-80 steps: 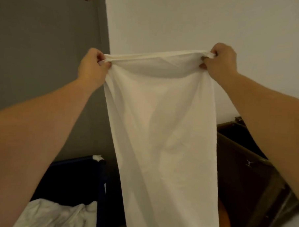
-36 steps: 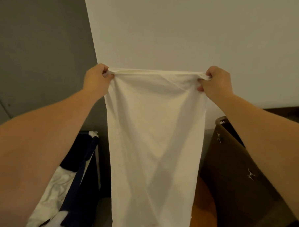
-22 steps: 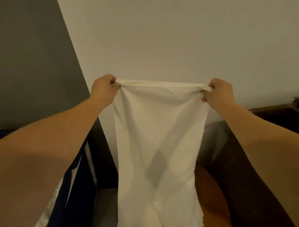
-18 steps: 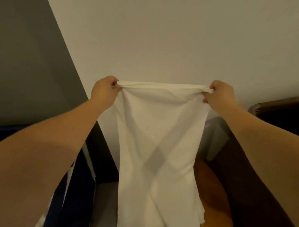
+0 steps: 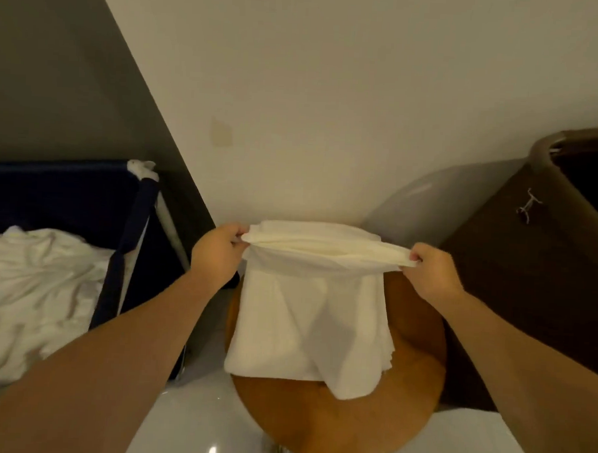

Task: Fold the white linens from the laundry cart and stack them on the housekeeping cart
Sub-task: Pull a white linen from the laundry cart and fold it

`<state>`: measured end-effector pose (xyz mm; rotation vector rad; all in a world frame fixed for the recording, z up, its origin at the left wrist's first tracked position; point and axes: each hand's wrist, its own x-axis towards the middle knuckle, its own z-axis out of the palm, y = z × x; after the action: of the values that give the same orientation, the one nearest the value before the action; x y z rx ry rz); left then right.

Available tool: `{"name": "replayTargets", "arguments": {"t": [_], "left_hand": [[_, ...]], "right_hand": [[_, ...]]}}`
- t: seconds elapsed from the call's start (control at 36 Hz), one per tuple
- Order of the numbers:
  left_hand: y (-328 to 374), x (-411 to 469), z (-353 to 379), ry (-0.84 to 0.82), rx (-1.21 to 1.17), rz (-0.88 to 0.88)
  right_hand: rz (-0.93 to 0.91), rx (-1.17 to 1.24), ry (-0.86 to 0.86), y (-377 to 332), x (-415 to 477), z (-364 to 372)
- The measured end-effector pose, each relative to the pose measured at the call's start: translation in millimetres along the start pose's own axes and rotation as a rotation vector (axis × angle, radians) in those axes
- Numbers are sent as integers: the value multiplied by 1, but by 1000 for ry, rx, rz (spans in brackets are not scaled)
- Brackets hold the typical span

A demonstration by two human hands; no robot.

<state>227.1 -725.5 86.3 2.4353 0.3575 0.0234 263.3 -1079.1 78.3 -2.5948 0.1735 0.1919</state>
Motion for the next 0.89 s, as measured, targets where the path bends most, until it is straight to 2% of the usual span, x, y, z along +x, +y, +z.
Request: {"name": "replayTargets", "arguments": {"t": [0.19,0.39,0.5,0.56,0.61,0.64,0.69,0.78,0.83,0.89], "left_hand": [[-55,-77,62,-167,186,-54],[-104,-110,125,-299,322,-117],[-114,-116,140,-421,512,-153],[-112,-117,143,-521,679,-186],[-99,-113,142,-566,887,-134],[-91,-107,142,-534,936,-90],[-85,-89,144,-421,830,-28],[-86,-55,164,-231,441,153],[-79,-42,186,-258,386,220],[-75,-37,212,-366,442,202]], "right_hand": [[-35,-62,-225,67,-55,53],[-97,-116,-416,120,-71,109],[-121,-266,-507,135,-71,124],[-159,-377,-562,140,-74,126],[-267,-530,-596,134,-74,119],[-287,-562,-579,127,-72,115],[-316,-510,-484,118,-60,113],[-347,-297,-298,101,-31,131],[-390,-234,-252,84,-14,152],[-370,-300,-305,66,-5,173]]}}
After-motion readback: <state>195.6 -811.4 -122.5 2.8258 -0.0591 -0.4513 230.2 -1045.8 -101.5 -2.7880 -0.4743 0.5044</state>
